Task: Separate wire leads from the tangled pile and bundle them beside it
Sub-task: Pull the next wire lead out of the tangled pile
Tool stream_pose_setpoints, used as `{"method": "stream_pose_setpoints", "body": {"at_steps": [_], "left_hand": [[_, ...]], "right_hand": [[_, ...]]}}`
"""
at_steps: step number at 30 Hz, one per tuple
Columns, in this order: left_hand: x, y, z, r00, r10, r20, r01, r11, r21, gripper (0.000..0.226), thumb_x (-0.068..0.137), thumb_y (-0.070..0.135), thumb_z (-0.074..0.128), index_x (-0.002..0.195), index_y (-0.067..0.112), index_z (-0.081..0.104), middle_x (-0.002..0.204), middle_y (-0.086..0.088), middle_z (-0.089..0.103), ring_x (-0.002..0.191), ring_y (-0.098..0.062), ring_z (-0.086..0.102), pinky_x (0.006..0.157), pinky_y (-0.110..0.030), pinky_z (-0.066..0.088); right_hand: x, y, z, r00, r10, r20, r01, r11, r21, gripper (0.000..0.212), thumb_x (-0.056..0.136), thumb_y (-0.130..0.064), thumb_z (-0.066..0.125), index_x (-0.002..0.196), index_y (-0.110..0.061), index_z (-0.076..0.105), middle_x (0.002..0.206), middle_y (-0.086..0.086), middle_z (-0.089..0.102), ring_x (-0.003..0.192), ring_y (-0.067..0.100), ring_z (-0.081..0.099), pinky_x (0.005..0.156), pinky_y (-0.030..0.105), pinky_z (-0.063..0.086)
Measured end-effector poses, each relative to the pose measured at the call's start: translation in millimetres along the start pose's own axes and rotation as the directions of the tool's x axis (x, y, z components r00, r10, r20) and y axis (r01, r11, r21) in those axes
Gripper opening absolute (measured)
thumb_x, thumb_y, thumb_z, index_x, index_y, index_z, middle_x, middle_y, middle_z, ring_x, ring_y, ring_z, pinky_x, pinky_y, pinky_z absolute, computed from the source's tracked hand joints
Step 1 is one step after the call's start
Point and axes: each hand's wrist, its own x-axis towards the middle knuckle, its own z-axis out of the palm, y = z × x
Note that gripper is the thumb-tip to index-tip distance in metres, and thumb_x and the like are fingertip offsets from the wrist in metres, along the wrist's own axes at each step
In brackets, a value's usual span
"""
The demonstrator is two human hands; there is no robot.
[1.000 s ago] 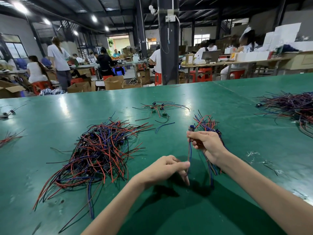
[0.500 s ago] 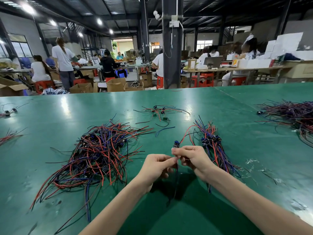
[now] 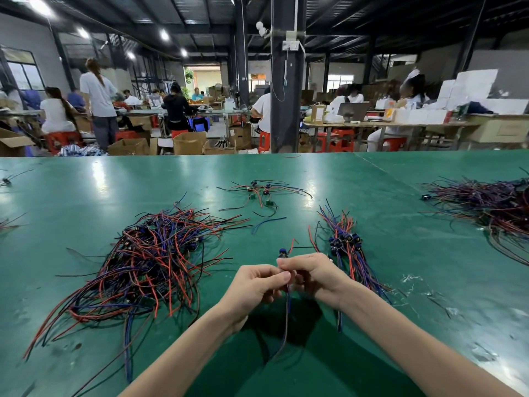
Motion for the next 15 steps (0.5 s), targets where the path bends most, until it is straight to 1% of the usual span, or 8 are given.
{"method": "stream_pose_setpoints", "body": {"at_steps": [2, 5, 6, 10, 12, 15], "left_hand": [[-0.4, 0.2, 0.4, 0.998, -0.043, 0.040, 0.046, 0.997, -0.060, 0.011, 0.086, 0.014, 0.065, 0.082, 0.005, 0.071, 0.068, -0.005, 0.064, 0.048, -0.003, 0.044, 0.047, -0.013, 0.035], [-1.9, 1.2, -0.3, 0.990, -0.099, 0.098, 0.113, 0.982, -0.149, 0.015, 0.085, 0.015, 0.065, 0.072, 0.012, 0.072, 0.065, -0.001, 0.066, 0.047, -0.003, 0.043, 0.047, -0.014, 0.035], [-3.1, 2.3, -0.7, 0.988, -0.104, 0.118, 0.121, 0.980, -0.156, 0.016, 0.084, 0.017, 0.067, 0.069, 0.012, 0.072, 0.064, -0.001, 0.066, 0.047, -0.004, 0.043, 0.047, -0.014, 0.035], [-12.0, 6.6, 5.9, 0.953, -0.059, 0.296, 0.095, 0.989, -0.110, 0.015, 0.074, 0.028, 0.074, 0.067, 0.014, 0.073, 0.062, -0.001, 0.066, 0.047, -0.005, 0.046, 0.049, -0.014, 0.037], [-16.4, 7.0, 12.4, 0.929, -0.033, 0.369, 0.062, 0.996, -0.066, 0.014, 0.077, 0.027, 0.075, 0.068, 0.016, 0.073, 0.063, 0.000, 0.066, 0.049, -0.005, 0.047, 0.050, -0.014, 0.037], [-20.5, 7.1, 18.0, 0.898, -0.014, 0.439, 0.032, 0.999, -0.033, 0.015, 0.081, 0.025, 0.068, 0.069, 0.018, 0.072, 0.064, 0.004, 0.067, 0.051, -0.004, 0.048, 0.051, -0.014, 0.038]], "right_hand": [[-0.6, -1.2, -0.5, 1.000, -0.016, -0.001, 0.016, 1.000, -0.015, 0.021, 0.077, 0.000, 0.068, 0.056, -0.005, 0.068, 0.051, 0.006, 0.057, 0.042, 0.010, 0.051, 0.046, 0.019, 0.042], [-1.7, -2.1, 0.9, 0.999, -0.044, 0.000, 0.044, 0.996, -0.072, 0.010, 0.067, -0.007, 0.076, 0.061, -0.002, 0.070, 0.056, 0.010, 0.055, 0.049, 0.014, 0.047, 0.055, 0.024, 0.039], [-1.7, -3.0, 0.5, 0.998, -0.055, -0.012, 0.053, 0.994, -0.098, 0.012, 0.064, -0.010, 0.078, 0.062, -0.001, 0.070, 0.057, 0.010, 0.053, 0.051, 0.015, 0.045, 0.056, 0.025, 0.037], [3.6, -7.7, -12.2, 0.980, -0.130, -0.150, 0.106, 0.982, -0.157, 0.016, 0.072, -0.007, 0.076, 0.057, -0.006, 0.070, 0.047, 0.000, 0.047, 0.040, 0.007, 0.034, 0.040, 0.017, 0.027], [5.1, -10.5, -21.7, 0.963, -0.164, -0.212, 0.131, 0.978, -0.162, 0.015, 0.072, -0.008, 0.077, 0.058, -0.006, 0.071, 0.048, 0.000, 0.048, 0.040, 0.007, 0.033, 0.040, 0.017, 0.027], [6.3, -14.1, -33.1, 0.943, -0.197, -0.269, 0.152, 0.972, -0.179, 0.015, 0.072, -0.010, 0.078, 0.058, -0.006, 0.072, 0.051, 0.001, 0.050, 0.040, 0.008, 0.034, 0.040, 0.017, 0.030]]}}
